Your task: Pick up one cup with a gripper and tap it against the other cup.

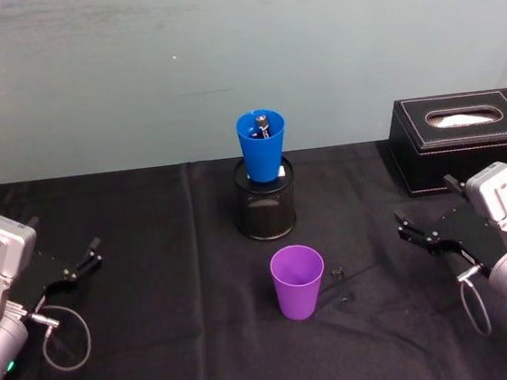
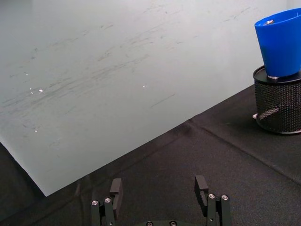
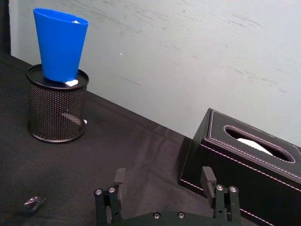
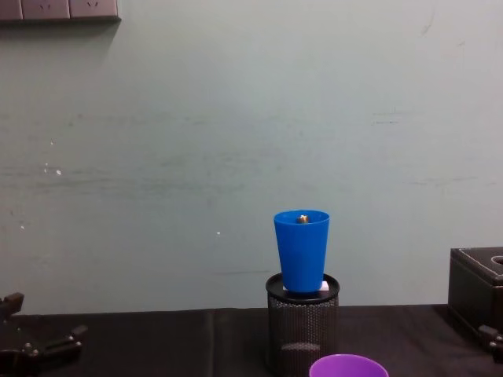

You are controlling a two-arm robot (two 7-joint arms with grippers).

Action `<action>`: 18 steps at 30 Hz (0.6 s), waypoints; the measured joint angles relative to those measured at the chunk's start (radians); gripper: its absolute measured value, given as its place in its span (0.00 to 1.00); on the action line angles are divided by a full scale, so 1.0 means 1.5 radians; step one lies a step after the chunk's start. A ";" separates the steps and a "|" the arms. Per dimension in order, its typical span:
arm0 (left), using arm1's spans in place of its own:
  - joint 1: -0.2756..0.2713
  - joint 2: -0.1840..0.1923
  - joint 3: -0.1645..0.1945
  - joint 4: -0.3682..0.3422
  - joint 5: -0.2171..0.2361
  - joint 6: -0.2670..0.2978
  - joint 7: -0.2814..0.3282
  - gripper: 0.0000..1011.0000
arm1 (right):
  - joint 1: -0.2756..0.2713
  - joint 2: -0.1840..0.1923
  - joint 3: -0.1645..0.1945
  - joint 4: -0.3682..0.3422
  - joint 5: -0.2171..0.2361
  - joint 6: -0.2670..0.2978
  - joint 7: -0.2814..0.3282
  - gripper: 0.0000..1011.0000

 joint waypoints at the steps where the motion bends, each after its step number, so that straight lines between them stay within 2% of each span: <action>1: 0.000 0.000 0.000 0.000 0.000 0.000 0.000 0.99 | 0.000 0.000 0.000 0.000 0.000 0.000 0.000 0.99; 18: 0.000 0.000 0.000 0.000 0.000 0.000 0.000 0.99 | 0.000 0.000 0.000 0.000 0.000 0.000 0.000 0.99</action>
